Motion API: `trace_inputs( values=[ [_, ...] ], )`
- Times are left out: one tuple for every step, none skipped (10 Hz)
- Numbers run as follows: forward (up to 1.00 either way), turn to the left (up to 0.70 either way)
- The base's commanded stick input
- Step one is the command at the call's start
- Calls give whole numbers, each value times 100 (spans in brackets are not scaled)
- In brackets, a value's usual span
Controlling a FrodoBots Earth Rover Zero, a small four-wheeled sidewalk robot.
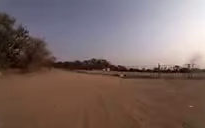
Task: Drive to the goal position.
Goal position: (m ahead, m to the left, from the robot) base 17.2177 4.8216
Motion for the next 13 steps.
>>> trace_inputs(
  values=[
    [70, 35],
    [70, 0],
    [70, 0],
    [70, 0],
    [70, 0],
    [70, 0],
    [70, 0],
    [70, 0],
    [70, 0],
    [70, 0],
    [70, 0],
    [70, 0],
    [70, 0]
  ],
)
